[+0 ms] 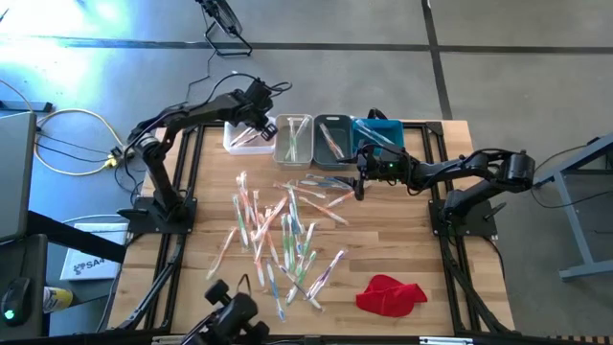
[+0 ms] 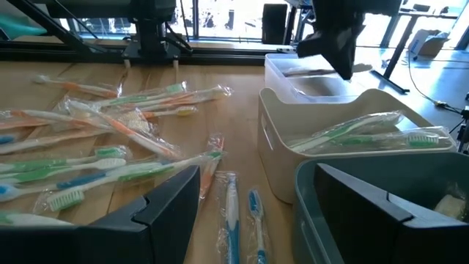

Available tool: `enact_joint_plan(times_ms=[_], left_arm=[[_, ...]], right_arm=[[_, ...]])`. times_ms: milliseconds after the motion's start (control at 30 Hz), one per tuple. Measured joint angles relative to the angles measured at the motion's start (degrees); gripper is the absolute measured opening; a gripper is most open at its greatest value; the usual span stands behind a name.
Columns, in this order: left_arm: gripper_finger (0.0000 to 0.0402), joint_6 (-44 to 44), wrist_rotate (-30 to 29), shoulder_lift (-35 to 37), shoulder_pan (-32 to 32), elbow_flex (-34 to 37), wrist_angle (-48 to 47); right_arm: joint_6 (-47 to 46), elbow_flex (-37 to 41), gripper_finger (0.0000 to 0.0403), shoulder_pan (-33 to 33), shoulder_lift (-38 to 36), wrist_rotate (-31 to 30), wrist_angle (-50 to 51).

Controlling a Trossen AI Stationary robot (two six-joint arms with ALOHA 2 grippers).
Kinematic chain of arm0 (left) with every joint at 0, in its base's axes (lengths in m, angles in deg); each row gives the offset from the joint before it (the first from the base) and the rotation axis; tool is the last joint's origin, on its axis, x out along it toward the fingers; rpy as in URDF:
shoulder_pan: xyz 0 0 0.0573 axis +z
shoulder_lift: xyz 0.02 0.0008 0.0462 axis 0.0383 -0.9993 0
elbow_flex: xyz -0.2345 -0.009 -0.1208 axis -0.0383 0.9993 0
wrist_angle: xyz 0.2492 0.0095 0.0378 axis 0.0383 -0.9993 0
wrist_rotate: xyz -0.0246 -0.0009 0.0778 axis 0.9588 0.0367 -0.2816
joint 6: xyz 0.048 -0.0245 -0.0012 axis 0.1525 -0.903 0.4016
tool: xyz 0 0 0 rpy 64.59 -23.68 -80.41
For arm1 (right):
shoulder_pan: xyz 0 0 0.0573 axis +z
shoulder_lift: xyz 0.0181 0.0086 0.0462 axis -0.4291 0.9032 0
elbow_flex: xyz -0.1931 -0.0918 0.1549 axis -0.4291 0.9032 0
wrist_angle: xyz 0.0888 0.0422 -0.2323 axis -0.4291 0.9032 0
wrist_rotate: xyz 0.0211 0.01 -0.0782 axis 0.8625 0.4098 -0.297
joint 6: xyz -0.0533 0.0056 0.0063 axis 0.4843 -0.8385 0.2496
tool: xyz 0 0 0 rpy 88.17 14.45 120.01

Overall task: Pick & Place Toothbrushes
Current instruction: Put the purple toothbrush into the transparent bin

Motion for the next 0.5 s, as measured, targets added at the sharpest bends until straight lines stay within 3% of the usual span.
enact_joint_plan(times_ms=[500], left_arm=[[0.0025,0.0,-0.76,-4.16,0.0,0.0,0.98]], right_arm=[[0.0,0.0,0.0261,0.0,0.0,-0.06,0.04]])
